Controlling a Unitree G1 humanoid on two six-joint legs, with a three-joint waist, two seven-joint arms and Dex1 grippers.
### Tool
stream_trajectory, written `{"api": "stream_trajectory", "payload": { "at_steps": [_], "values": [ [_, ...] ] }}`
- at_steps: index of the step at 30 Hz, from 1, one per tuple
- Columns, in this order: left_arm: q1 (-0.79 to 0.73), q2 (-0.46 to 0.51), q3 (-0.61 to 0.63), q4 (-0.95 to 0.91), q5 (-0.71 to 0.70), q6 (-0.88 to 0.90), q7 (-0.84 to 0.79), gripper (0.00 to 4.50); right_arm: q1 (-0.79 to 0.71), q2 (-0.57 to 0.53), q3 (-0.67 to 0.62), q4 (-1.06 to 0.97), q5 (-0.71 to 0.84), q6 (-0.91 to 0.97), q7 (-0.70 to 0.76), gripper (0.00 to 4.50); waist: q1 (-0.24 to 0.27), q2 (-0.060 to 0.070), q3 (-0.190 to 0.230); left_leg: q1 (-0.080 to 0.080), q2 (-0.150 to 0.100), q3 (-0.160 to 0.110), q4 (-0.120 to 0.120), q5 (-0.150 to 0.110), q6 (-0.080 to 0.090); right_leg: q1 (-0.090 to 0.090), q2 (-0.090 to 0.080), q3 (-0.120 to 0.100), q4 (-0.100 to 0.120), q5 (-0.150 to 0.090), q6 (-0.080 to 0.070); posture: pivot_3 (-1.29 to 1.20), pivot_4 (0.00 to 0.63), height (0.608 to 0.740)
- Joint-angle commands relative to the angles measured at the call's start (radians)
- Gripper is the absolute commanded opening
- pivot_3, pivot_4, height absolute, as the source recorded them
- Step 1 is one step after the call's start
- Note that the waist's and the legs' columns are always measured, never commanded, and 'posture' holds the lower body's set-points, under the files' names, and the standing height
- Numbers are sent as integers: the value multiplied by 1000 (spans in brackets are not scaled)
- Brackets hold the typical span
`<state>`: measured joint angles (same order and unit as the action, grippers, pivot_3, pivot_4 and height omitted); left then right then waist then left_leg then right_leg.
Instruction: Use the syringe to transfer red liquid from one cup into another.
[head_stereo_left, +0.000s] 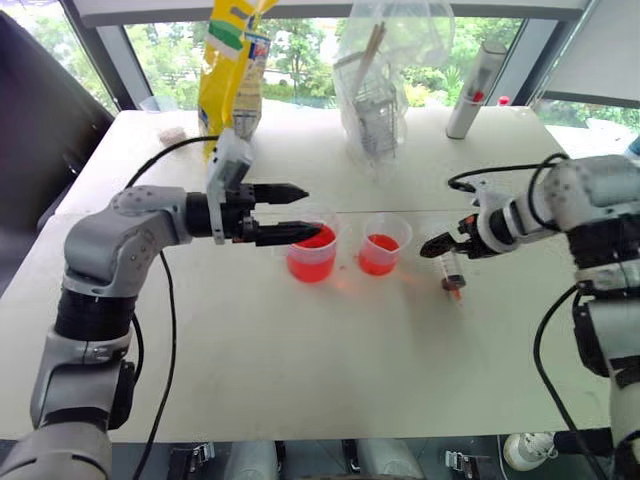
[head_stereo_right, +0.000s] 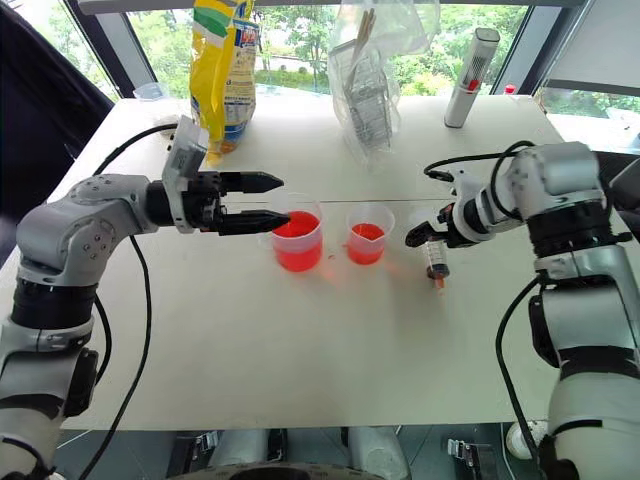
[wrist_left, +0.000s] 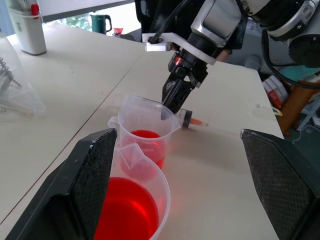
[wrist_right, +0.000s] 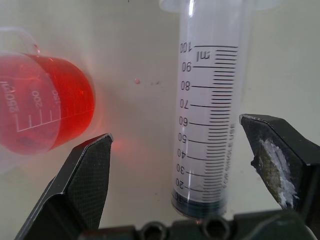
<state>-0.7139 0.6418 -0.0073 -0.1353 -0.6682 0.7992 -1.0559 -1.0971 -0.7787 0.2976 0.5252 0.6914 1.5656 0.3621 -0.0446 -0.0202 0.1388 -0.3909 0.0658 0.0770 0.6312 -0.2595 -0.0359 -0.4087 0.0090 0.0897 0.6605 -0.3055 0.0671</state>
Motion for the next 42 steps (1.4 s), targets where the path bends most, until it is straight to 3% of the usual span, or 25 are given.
{"api": "stream_trajectory", "payload": {
  "at_steps": [1, 8, 11, 15, 16, 21, 24, 27, 31, 35, 42],
  "values": [
    [1, 11, 53, -58, -24, -2, 31, 4112, -70, 36, 91, 114, -127, -107, 112, 4443, 0, 0, 0, 0, 0, 0, 0, 0, 0, 0, 0, 0, 0, 0, 0, 0, 150, 739],
    [63, 27, 89, -130, -47, 16, 86, 4112, -137, 158, 236, 410, -385, -346, 318, 4443, -3, -1, -1, 1, 0, 0, 1, 0, 0, 1, 1, -2, 1, 0, 0, 0, 150, 739],
    [82, 31, 98, -150, -54, 19, 102, 4112, -147, 194, 281, 483, -482, -408, 401, 3600, -4, -4, -2, 2, 0, 0, 1, 0, 0, 2, 0, -3, 2, 0, 0, 0, 150, 739],
    [91, 32, 103, -158, -63, 19, 118, 4112, -145, 221, 306, 525, -576, -440, 491, 1581, -4, -4, -3, 4, 0, 0, 1, 0, 0, 4, 0, -3, 2, 0, 0, 0, 150, 739],
    [90, 33, 102, -156, -63, 17, 118, 4112, -142, 225, 308, 527, -595, -442, 507, 1393, -4, -5, -3, 5, 0, 0, 1, 0, 0, 4, 0, -3, 2, 0, 0, 0, 150, 739],
    [70, 34, 90, -127, -55, 1, 103, 4112, -121, 217, 278, 487, -651, -402, 548, 1389, -2, -5, -3, 5, 0, -1, 1, 0, 0, 4, 0, -4, 3, 0, 0, 0, 150, 739],
    [33, 38, 82, -81, -44, -15, 78, 4112, -89, 129, 187, 286, -649, -348, 505, 1389, 1, -4, -3, 4, 0, -1, 1, 0, 0, 4, 0, -4, 2, 0, 0, 0, 150, 739],
    [-9, 43, 76, -26, -32, -33, 49, 4112, 14, 9, 32, -86, -638, -329, 442, 1389, 9, -2, -1, 0, -1, -1, 1, 0, 0, 1, -2, -6, 2, 0, 0, 0, 150, 739],
    [-73, 49, 65, 56, -7, -69, 7, 4112, 153, -56, -226, -520, -603, -463, 366, 1389, 4, 1, 0, -1, -2, -1, 0, 0, 0, -1, -3, -5, 1, 0, 0, 0, 150, 739],
    [-161, 47, 60, 168, 22, -105, -37, 4112, 169, 57, -438, -799, -476, -603, 331, 1389, -11, 1, 0, 1, 0, -1, -1, 0, 0, 0, 2, -5, 2, 0, 0, 0, 150, 739],
    [-278, 57, 50, 309, 68, -151, -109, 4112, 114, 440, -524, -919, -195, -709, 264, 1389, -25, 1, 0, 3, 2, -1, 0, 0, -1, 1, 5, -5, 5, 0, -1, 0, 150, 739]
  ]
}}
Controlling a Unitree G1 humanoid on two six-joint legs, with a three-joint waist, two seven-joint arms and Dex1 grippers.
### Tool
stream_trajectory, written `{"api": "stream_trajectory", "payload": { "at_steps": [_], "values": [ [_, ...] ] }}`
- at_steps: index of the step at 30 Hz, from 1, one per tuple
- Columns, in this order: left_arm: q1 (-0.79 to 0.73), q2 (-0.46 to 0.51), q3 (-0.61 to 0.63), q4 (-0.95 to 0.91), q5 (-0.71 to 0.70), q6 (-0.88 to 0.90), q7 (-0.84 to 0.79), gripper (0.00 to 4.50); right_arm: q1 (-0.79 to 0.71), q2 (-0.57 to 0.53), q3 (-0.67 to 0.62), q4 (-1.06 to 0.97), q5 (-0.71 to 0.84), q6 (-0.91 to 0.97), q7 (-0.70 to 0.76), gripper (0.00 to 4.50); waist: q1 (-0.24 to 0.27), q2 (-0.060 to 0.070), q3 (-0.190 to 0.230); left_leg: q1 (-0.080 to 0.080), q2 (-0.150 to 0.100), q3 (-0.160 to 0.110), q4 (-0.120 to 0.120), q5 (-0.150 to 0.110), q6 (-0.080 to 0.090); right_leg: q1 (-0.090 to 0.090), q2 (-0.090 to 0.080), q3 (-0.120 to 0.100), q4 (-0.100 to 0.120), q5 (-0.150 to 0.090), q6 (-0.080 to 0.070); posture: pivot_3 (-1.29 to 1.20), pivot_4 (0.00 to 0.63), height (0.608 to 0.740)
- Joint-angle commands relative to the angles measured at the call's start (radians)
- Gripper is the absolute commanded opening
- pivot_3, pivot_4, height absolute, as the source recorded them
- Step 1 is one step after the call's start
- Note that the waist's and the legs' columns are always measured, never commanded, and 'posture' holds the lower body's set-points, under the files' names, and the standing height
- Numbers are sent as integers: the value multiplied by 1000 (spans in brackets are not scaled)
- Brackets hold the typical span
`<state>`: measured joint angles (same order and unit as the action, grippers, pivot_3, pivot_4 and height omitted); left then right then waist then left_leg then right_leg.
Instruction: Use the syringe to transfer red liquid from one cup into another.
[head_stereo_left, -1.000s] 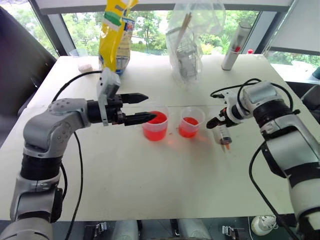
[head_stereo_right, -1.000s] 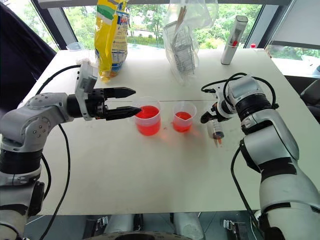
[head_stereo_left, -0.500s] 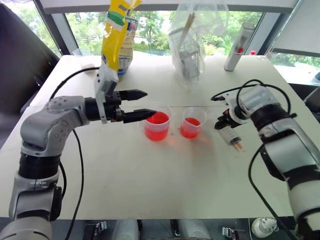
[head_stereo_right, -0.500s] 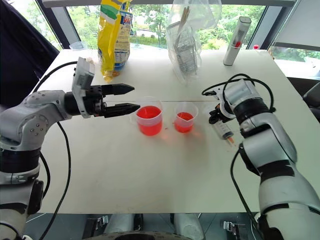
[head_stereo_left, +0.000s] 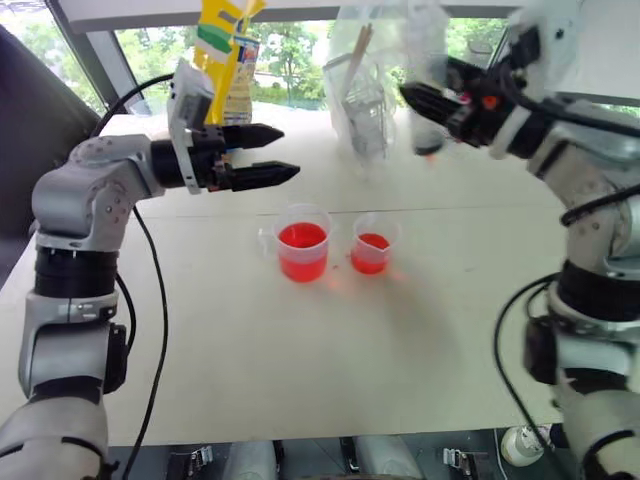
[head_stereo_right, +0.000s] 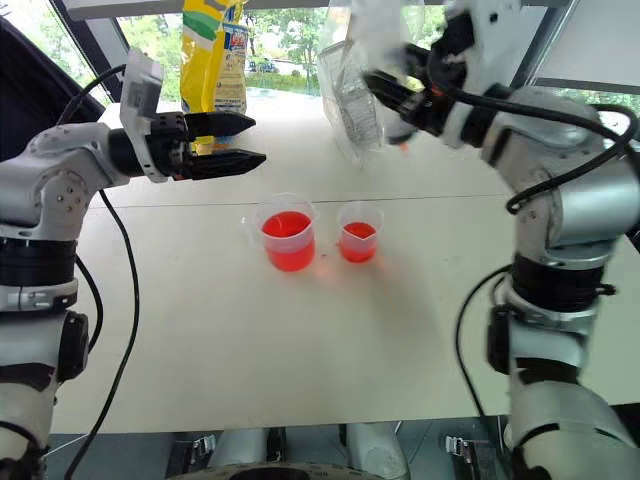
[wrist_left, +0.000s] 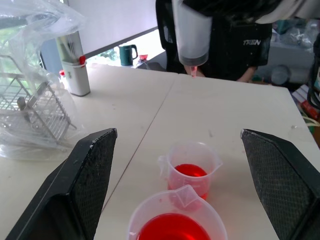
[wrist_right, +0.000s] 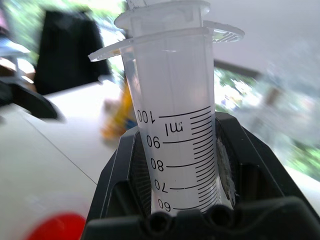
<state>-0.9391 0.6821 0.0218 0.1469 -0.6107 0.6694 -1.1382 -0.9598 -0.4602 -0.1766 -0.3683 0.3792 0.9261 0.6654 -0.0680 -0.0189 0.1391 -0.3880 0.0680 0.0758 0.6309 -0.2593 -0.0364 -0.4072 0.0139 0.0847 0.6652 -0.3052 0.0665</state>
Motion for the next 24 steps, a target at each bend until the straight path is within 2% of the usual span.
{"api": "stream_trajectory", "payload": {
  "at_steps": [1, 5, 7, 15, 24],
  "values": [
    [-62, 21, 22, 32, 12, -18, -33, 4112, -8, 175, -34, -11, 131, -111, -45, 1389, 0, 0, 0, 0, 0, 0, 0, 0, 0, 0, 0, 0, 0, 0, 0, 0, 150, 739],
    [-69, 51, 24, 22, 25, -12, -52, 4112, 53, 352, 28, 112, 138, -285, -61, 1389, 0, -1, 0, -2, -1, 0, 1, 0, 0, -1, -3, -1, -1, 0, 0, 0, 150, 739],
    [-64, 70, 28, 6, 23, -1, -56, 4112, 81, 399, 62, 177, 115, -372, -54, 1389, -1, -1, -1, -3, -1, 0, 1, 0, 0, -1, -5, 0, -1, 0, 0, 0, 150, 739],
    [-16, 119, 51, -64, 5, 36, -43, 4112, 214, 433, 184, 368, 16, -602, -19, 1389, -1, -1, -1, -2, -2, 0, 1, 0, 0, 0, -7, -1, -1, 0, 0, 0, 150, 739],
    [-24, 100, 43, -46, 19, 16, -26, 4112, 363, 425, 271, 393, -46, -696, -16, 1389, -1, -1, 0, -2, -2, 0, 1, 0, -1, -1, -6, -1, 0, 0, 0, 0, 150, 739]
  ]
}}
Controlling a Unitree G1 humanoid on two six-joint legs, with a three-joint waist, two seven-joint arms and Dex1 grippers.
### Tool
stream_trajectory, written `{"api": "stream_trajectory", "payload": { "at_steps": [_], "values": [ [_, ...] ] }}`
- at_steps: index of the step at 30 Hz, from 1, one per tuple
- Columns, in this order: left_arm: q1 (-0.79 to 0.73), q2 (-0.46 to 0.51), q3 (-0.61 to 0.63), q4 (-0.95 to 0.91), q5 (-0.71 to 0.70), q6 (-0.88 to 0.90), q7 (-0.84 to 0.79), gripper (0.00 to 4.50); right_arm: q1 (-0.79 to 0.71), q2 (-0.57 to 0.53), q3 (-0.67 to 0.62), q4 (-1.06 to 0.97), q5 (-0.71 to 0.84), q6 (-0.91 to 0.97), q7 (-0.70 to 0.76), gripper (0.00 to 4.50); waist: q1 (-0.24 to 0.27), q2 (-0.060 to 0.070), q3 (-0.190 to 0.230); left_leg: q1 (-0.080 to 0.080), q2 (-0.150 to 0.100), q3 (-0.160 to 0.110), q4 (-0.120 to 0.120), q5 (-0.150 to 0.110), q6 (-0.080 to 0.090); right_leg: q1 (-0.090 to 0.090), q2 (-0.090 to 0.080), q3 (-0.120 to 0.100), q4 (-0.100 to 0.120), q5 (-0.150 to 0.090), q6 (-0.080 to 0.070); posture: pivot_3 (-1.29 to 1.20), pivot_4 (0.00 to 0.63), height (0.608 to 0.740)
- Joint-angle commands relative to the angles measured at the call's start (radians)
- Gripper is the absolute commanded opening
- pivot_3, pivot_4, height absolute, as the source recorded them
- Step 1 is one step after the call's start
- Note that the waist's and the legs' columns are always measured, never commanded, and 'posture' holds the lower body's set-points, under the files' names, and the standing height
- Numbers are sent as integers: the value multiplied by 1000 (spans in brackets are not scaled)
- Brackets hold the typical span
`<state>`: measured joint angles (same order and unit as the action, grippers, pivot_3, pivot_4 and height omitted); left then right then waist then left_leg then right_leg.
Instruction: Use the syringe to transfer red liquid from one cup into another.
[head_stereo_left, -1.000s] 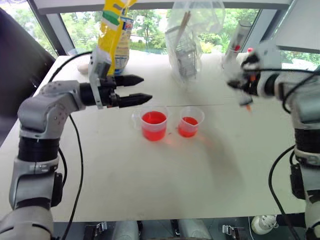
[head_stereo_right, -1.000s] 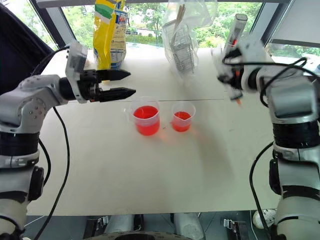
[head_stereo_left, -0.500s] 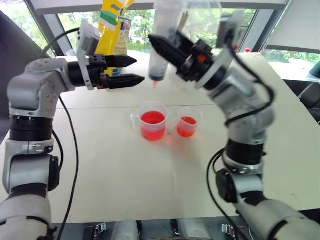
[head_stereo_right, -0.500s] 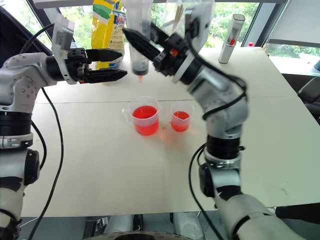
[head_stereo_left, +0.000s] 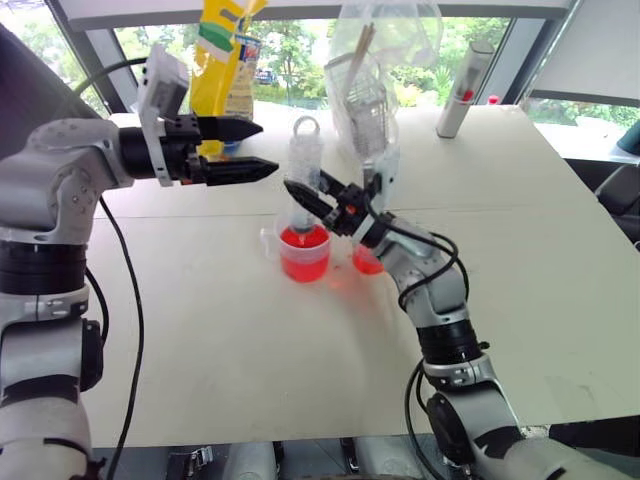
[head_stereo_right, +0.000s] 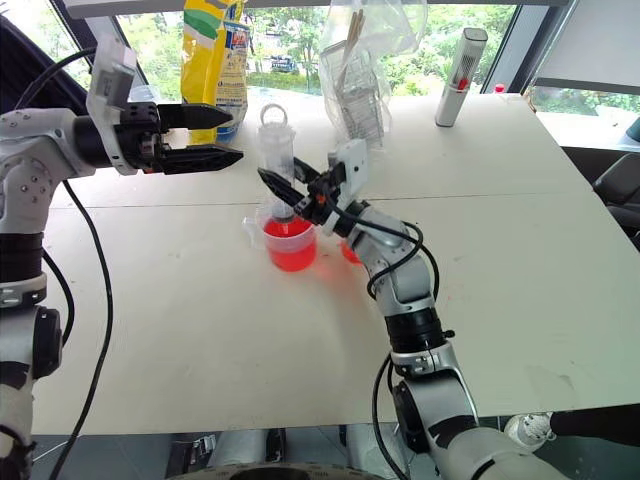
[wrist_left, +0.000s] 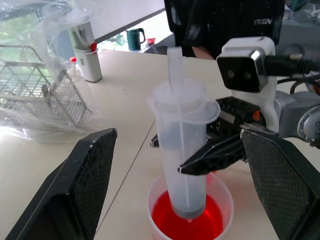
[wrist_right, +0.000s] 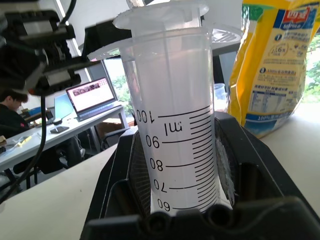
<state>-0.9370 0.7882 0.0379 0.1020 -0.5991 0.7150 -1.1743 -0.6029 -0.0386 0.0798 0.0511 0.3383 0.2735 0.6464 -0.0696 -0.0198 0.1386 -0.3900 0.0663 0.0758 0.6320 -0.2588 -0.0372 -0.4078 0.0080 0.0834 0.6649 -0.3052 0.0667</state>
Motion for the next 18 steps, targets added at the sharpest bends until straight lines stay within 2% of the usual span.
{"api": "stream_trajectory", "payload": {
  "at_steps": [1, 10, 17, 18],
  "values": [
    [-30, -14, 24, 6, 13, -39, 13, 4112, 11, 3, 17, -25, -9, -48, 2, 1389, 1, 0, 0, 0, 0, 0, 0, 0, 0, 0, 0, 0, 0, 0, 0, 0, 150, 739],
    [-108, -114, -40, 113, 84, -105, 20, 4112, 29, -14, 47, 9, -58, -110, 2, 1389, 2, 0, 0, 0, -1, 0, 0, 0, 0, 1, 0, 0, 0, 0, 0, 0, 150, 739],
    [-110, -148, -60, 114, 90, -87, -10, 4112, 31, -25, 58, 15, -76, -127, 4, 1389, 0, 0, 0, 0, 0, 0, 0, 0, 0, 0, 1, 0, 0, 0, 0, 0, 150, 739],
    [-106, -151, -62, 110, 92, -86, -12, 3547, 31, -25, 58, 15, -77, -128, 4, 1389, 1, 0, 0, 0, 0, 0, 0, 0, 0, 0, 1, 0, 0, 0, 0, 0, 150, 739]
  ]
}}
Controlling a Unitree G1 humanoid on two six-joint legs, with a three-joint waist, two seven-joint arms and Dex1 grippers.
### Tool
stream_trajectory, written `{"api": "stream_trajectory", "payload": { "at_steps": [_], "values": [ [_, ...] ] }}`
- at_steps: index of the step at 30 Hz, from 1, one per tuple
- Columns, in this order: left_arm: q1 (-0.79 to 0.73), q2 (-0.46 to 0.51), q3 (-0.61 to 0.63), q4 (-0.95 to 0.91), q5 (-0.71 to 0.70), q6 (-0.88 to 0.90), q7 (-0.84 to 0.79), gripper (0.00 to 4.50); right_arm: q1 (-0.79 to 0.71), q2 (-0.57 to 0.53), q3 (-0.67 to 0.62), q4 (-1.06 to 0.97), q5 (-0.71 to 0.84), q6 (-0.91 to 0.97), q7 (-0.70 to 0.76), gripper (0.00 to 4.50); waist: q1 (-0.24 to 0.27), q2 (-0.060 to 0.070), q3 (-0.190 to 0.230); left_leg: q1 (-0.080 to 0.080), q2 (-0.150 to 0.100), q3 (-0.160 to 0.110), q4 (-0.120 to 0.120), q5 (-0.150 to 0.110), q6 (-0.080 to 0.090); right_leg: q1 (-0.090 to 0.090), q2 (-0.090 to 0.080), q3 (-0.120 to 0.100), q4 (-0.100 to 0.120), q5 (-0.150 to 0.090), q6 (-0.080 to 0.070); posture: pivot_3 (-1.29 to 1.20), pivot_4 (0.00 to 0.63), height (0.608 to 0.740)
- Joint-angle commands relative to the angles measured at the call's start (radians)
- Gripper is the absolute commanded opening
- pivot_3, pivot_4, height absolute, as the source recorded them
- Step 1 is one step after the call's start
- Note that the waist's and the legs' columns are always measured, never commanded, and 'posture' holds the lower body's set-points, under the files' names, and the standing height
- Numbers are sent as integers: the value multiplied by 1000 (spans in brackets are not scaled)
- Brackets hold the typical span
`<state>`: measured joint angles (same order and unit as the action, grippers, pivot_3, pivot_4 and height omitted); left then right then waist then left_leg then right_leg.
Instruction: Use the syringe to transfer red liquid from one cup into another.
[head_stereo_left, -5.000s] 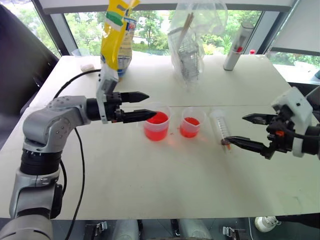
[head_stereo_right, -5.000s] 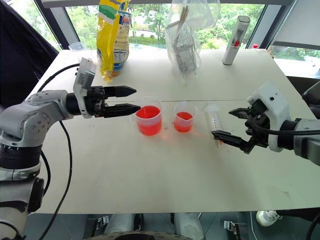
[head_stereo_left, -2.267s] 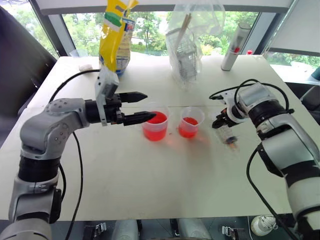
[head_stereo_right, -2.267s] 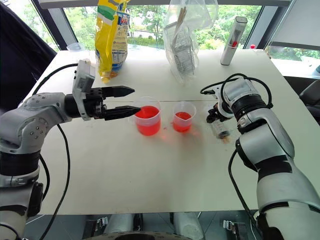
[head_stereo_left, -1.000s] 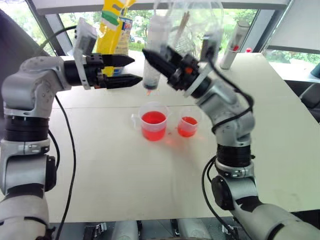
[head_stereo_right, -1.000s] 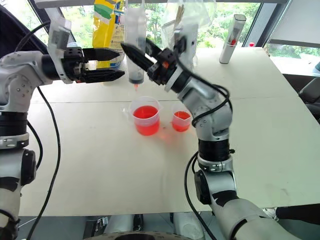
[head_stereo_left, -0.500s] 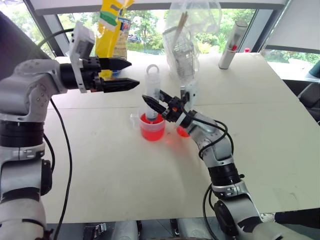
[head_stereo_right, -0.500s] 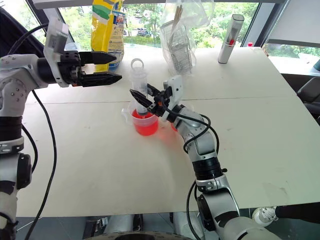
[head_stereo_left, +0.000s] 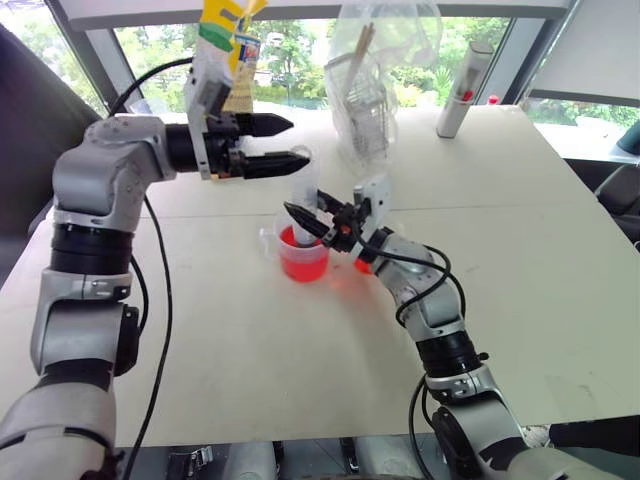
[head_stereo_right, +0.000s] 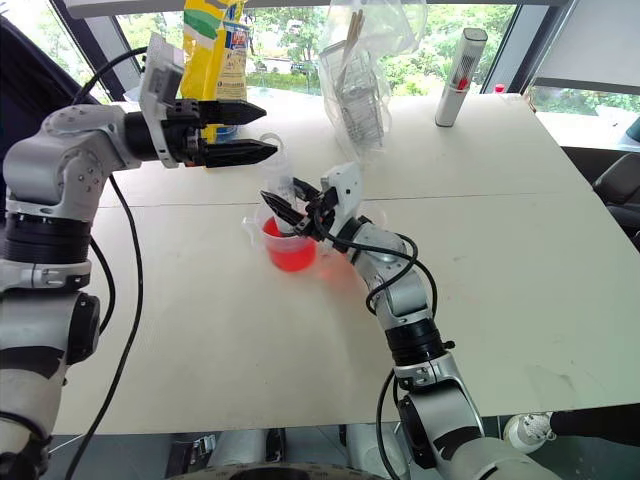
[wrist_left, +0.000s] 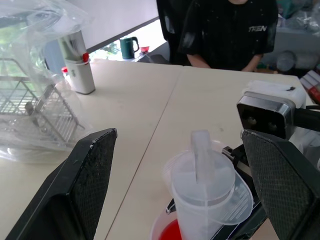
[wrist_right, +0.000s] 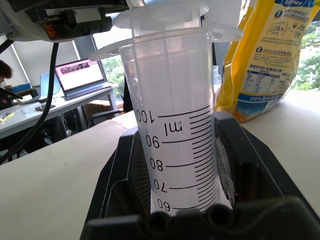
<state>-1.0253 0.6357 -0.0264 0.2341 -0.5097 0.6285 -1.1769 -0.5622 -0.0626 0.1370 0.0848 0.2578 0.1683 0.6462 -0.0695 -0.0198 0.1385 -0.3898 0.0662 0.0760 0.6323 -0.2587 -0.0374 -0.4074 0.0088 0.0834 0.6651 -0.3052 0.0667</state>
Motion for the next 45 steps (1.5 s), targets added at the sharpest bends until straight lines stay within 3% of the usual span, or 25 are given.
{"api": "stream_trajectory", "payload": {
  "at_steps": [1, 6, 7, 8, 45],
  "values": [
    [-14, -2, 0, -23, 5, -1, -9, 3176, -10, -2, 1, -18, 3, -23, 5, 1389, 1, 0, 0, 0, 0, 0, 0, 0, 0, 0, 0, 0, 0, 0, 0, 0, 150, 739],
    [-6, -8, -5, -33, 9, 10, -18, 617, -12, -7, 3, -17, -1, -24, 5, 1389, 1, 0, 0, 0, 0, 0, 0, 0, 0, 0, -1, 0, 0, 0, 0, 0, 150, 739],
    [-1, -5, -7, -38, 9, 15, -25, 185, -13, -8, 3, -16, -2, -24, 5, 1389, 1, 0, 0, 0, 0, 0, 0, 0, 0, 0, -1, 0, 0, 0, 0, 0, 150, 739],
    [4, -1, -11, -45, 10, 19, -32, 49, -16, -9, 2, -14, -2, -24, 5, 1389, 0, 0, 0, 0, 0, 0, 0, 0, 0, 0, -1, 0, 0, 0, 0, 0, 150, 739],
    [-186, 14, 56, 94, 33, -49, 21, 49, 19, -8, 35, 20, 30, 41, 38, 1389, 1, 0, 0, 0, 0, 0, 0, 0, 0, 0, 0, 0, 0, 0, 0, 0, 150, 739]
  ]
}}
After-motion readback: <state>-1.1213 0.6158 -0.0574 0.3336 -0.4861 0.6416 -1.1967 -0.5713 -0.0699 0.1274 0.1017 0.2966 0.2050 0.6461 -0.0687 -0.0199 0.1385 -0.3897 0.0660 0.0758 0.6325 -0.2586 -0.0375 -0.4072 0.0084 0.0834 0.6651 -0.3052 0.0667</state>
